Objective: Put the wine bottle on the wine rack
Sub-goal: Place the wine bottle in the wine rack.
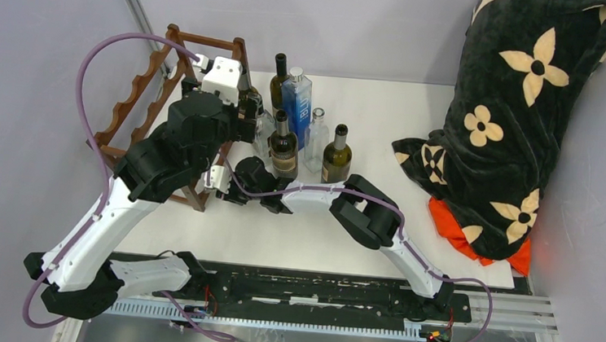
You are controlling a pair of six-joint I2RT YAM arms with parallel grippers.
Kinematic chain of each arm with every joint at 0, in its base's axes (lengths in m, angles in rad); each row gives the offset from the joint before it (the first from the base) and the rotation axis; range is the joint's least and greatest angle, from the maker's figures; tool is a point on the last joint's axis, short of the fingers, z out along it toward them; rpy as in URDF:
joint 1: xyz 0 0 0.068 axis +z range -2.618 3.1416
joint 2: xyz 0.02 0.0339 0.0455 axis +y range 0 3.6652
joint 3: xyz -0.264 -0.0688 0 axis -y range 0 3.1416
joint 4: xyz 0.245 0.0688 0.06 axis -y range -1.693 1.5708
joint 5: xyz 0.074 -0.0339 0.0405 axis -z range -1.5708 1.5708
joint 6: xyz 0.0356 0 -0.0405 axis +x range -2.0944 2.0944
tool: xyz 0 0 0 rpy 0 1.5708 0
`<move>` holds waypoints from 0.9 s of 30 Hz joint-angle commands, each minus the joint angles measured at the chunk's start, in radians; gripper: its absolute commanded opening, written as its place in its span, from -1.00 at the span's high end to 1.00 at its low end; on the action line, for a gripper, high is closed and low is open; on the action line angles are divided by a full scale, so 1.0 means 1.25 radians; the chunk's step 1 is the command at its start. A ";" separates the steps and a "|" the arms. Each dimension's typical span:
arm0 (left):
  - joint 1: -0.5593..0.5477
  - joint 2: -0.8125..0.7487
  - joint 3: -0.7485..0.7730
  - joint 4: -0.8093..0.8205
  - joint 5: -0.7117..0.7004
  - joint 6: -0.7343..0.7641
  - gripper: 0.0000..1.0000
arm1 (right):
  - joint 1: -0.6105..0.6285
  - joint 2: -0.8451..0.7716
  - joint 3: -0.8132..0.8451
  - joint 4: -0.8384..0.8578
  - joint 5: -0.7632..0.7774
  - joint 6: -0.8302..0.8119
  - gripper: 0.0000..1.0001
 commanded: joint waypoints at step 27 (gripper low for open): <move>0.051 0.004 0.032 0.020 0.073 0.079 -0.87 | 0.025 0.081 0.121 -0.088 -0.042 0.056 1.00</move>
